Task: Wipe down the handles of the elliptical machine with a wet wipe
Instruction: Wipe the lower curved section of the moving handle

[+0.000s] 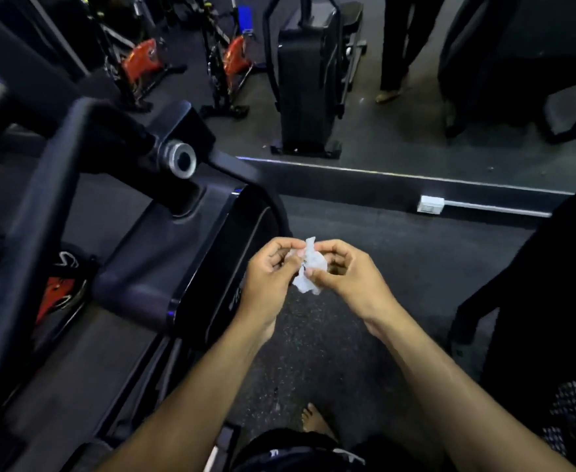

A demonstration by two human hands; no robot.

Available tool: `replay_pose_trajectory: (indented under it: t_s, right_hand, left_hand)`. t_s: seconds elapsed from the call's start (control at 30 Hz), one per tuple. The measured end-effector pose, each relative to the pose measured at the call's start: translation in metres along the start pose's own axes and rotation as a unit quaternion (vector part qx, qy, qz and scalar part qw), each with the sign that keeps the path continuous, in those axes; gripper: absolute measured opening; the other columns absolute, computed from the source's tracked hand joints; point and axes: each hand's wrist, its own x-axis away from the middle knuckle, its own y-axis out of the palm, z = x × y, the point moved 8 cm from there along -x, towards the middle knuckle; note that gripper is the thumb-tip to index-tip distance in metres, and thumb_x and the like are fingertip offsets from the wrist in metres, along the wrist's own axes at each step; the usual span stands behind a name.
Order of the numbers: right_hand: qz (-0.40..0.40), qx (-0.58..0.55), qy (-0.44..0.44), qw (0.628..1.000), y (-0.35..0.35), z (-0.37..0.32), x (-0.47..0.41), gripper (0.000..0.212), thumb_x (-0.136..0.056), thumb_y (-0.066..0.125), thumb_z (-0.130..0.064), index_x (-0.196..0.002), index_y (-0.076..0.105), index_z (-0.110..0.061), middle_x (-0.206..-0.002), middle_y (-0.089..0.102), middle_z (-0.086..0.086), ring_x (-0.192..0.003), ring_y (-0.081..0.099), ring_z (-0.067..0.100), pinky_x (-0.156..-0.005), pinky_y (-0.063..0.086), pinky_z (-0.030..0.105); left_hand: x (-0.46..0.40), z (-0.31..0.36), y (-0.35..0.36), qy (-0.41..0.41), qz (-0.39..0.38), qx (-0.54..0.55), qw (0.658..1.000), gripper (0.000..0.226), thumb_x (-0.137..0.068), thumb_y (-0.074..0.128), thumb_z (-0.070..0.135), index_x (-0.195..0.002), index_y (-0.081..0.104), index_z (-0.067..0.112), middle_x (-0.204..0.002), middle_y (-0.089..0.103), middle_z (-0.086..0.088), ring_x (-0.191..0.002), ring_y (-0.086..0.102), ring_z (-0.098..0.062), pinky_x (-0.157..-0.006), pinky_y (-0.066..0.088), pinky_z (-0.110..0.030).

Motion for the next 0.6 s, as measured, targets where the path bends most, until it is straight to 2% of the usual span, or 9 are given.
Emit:
replay_pose_trajectory:
  t_s: [0.07, 0.2, 0.3, 0.37, 0.47, 0.53, 0.6]
  right_hand:
    - [-0.042, 0.004, -0.001, 0.999, 0.011, -0.004, -0.026, 0.026, -0.087, 0.079, -0.013, -0.110, 0.072, -0.023, -0.096, 0.076, 0.004, -0.094, 0.071, 0.030, -0.086, 0.059, 0.038]
    - [-0.070, -0.005, 0.010, 0.997, 0.031, -0.008, -0.080, 0.003, -0.094, 0.072, -0.015, -0.097, 0.073, -0.014, -0.091, 0.076, 0.001, -0.086, 0.071, 0.018, -0.079, 0.056, 0.033]
    - [-0.115, -0.077, 0.049, 0.989, 0.050, -0.005, -0.116, 0.008, -0.097, 0.066, -0.011, -0.099, 0.070, -0.005, -0.090, 0.076, 0.011, -0.083, 0.070, 0.020, -0.078, 0.055, 0.037]
    - [-0.157, -0.116, 0.075, 0.978, 0.065, -0.005, -0.136, 0.007, -0.098, 0.064, -0.008, -0.100, 0.068, -0.002, -0.087, 0.075, 0.012, -0.079, 0.069, 0.020, -0.074, 0.055, 0.032]
    - [-0.241, -0.123, 0.082, 0.959, 0.083, -0.010, -0.164, 0.018, -0.096, 0.064, -0.003, -0.114, 0.065, -0.005, -0.101, 0.076, 0.014, -0.088, 0.070, 0.026, -0.080, 0.057, 0.039]
    - [-0.321, -0.088, 0.062, 0.941, 0.096, -0.017, -0.182, 0.031, -0.094, 0.068, -0.002, -0.122, 0.064, -0.013, -0.108, 0.075, 0.009, -0.096, 0.072, 0.024, -0.085, 0.059, 0.039]
    - [-0.376, -0.054, 0.040, 0.924, 0.108, -0.025, -0.195, 0.032, -0.091, 0.072, -0.004, -0.121, 0.066, -0.015, -0.109, 0.074, 0.007, -0.100, 0.072, 0.022, -0.086, 0.060, 0.035]
  left_hand:
    - [-0.015, 0.005, -0.014, 0.001, 0.035, -0.005, 0.999, 0.014, -0.098, 0.067, 0.005, -0.107, 0.073, 0.014, -0.107, 0.076, -0.016, -0.094, 0.072, -0.021, -0.082, 0.058, -0.035]
    - [-0.041, 0.010, -0.043, 0.010, 0.095, 0.029, 0.995, 0.030, -0.092, 0.074, 0.000, -0.119, 0.064, 0.007, -0.108, 0.077, -0.017, -0.090, 0.072, -0.019, -0.076, 0.058, -0.028]
    - [-0.055, 0.008, -0.065, 0.007, 0.157, 0.043, 0.987, 0.026, -0.092, 0.075, 0.001, -0.109, 0.059, 0.012, -0.095, 0.075, -0.010, -0.081, 0.070, -0.018, -0.068, 0.056, -0.028]
    - [-0.065, 0.011, -0.075, 0.022, 0.192, 0.016, 0.981, 0.025, -0.093, 0.075, 0.005, -0.099, 0.057, 0.020, -0.089, 0.072, -0.005, -0.080, 0.068, -0.017, -0.073, 0.055, -0.033]
    - [-0.078, 0.022, -0.081, 0.039, 0.230, -0.018, 0.972, 0.030, -0.096, 0.071, 0.006, -0.092, 0.058, 0.032, -0.088, 0.071, 0.003, -0.083, 0.067, -0.012, -0.075, 0.054, -0.031]
    - [-0.082, 0.028, -0.083, 0.042, 0.274, -0.021, 0.961, 0.025, -0.100, 0.067, 0.004, -0.095, 0.058, 0.028, -0.090, 0.072, 0.001, -0.082, 0.067, -0.011, -0.071, 0.054, -0.027]
    - [-0.081, 0.034, -0.084, 0.047, 0.317, -0.010, 0.947, 0.012, -0.102, 0.064, 0.007, -0.100, 0.058, 0.017, -0.091, 0.074, -0.008, -0.083, 0.069, -0.015, -0.070, 0.055, -0.028]
